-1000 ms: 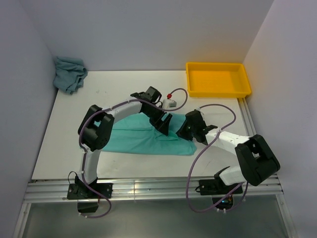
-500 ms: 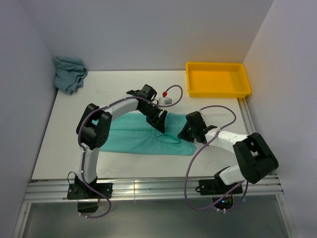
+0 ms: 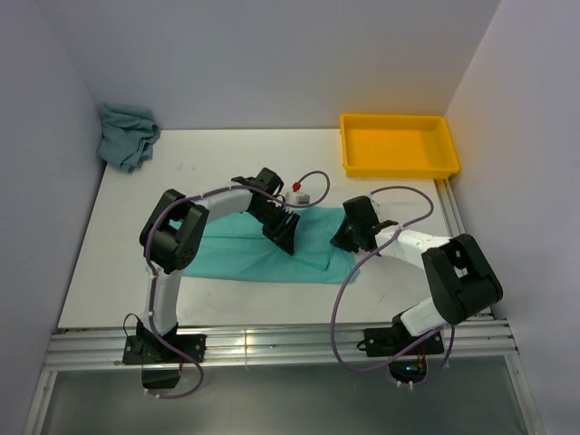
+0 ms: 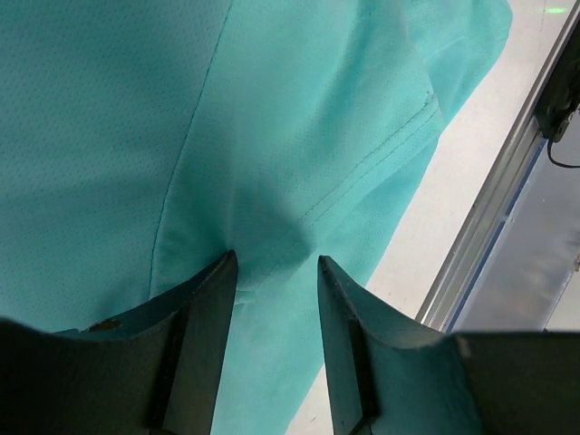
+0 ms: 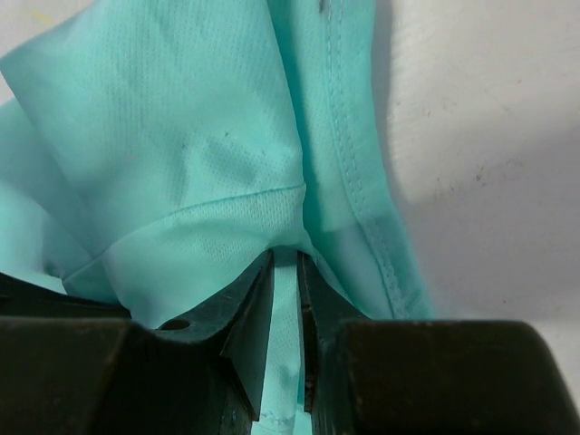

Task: Roll the t-shirts
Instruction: Fold the tshirt

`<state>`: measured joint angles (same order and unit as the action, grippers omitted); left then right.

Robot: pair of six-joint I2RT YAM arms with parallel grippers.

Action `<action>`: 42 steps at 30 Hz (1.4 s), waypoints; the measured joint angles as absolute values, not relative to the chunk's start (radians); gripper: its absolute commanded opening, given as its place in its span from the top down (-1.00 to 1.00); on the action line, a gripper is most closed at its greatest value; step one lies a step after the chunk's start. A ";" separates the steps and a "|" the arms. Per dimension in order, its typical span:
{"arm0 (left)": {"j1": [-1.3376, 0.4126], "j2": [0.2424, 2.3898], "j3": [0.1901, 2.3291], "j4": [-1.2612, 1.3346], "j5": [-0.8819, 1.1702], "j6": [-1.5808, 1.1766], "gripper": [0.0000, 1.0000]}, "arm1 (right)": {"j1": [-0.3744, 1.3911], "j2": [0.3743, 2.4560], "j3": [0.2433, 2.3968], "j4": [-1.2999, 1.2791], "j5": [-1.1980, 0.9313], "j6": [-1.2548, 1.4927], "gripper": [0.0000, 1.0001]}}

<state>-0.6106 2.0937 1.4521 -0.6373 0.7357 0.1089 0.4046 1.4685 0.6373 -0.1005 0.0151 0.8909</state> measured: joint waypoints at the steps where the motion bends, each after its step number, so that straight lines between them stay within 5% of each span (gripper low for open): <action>1: -0.611 2.094 1.451 -0.634 0.735 0.107 0.02 | 0.401 1.472 0.641 -0.102 0.014 0.888 0.53; 7: -0.612 2.088 1.450 -0.632 0.736 0.092 -0.18 | 0.383 1.476 0.664 -0.132 0.018 0.868 0.47; 17: -0.598 2.082 1.544 -0.668 0.722 0.093 -0.47 | 0.381 1.340 0.685 -0.252 0.076 0.845 -0.13; 30: -0.400 1.881 1.612 -0.772 0.774 0.098 -0.48 | 0.402 1.476 0.756 -0.332 0.096 0.812 -0.29; 33: -0.329 1.819 1.602 -0.789 0.767 0.119 -0.47 | 0.431 1.531 0.817 -0.369 0.121 0.809 -0.13; 37: -0.203 1.719 1.538 -0.804 0.752 0.155 -0.46 | 0.479 1.599 0.899 -0.421 0.167 0.810 0.41; 42: -0.026 1.614 1.428 -0.828 0.732 0.227 -0.47 | 0.498 1.630 0.932 -0.505 0.217 0.817 0.67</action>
